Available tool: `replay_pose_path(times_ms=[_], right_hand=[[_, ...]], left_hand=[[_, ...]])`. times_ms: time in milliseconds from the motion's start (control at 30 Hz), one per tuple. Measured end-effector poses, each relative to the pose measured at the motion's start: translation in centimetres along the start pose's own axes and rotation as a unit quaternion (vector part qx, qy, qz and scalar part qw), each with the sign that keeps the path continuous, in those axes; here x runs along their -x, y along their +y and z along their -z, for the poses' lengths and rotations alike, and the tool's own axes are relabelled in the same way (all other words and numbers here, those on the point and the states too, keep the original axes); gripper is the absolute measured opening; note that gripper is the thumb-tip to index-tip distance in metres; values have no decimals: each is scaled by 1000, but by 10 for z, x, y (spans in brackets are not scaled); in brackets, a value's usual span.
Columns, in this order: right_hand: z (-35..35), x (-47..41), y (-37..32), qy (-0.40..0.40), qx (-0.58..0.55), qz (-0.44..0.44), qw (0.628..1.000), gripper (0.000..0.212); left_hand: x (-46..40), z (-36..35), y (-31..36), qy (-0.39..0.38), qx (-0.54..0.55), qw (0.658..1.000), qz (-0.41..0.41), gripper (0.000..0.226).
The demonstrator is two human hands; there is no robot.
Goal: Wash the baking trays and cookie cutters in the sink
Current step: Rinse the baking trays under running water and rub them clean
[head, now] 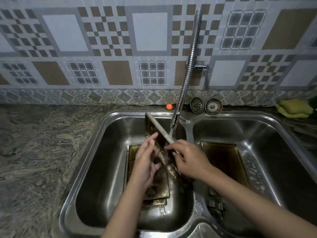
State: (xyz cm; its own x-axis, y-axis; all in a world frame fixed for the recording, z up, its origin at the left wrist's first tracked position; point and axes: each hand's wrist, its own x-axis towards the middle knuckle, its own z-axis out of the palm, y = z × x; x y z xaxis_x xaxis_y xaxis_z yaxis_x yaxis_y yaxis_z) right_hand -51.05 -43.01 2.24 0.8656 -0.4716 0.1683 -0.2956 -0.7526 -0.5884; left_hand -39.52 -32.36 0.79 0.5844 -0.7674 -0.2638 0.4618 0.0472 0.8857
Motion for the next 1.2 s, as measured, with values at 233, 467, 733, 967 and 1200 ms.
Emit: replay_pose_path(times_ms=[233,467,733,967,1200], right_hand=[[9,3,-25,-31,21,147,988,21],[27,6,-27,-23,-74,147,986,35],[46,5,0,-75,114,9,991,39],[33,11,2,-235,138,-31,962,47],[21,-4,24,-215,181,-100,955,65]], left_hand=[[12,-10,38,13,96,995,-37,58],[15,0,34,85,137,981,-112,53],[4,-8,-1,143,242,960,1,57],[8,-16,-30,153,303,930,138,53],[8,-17,-28,127,237,960,74,51]])
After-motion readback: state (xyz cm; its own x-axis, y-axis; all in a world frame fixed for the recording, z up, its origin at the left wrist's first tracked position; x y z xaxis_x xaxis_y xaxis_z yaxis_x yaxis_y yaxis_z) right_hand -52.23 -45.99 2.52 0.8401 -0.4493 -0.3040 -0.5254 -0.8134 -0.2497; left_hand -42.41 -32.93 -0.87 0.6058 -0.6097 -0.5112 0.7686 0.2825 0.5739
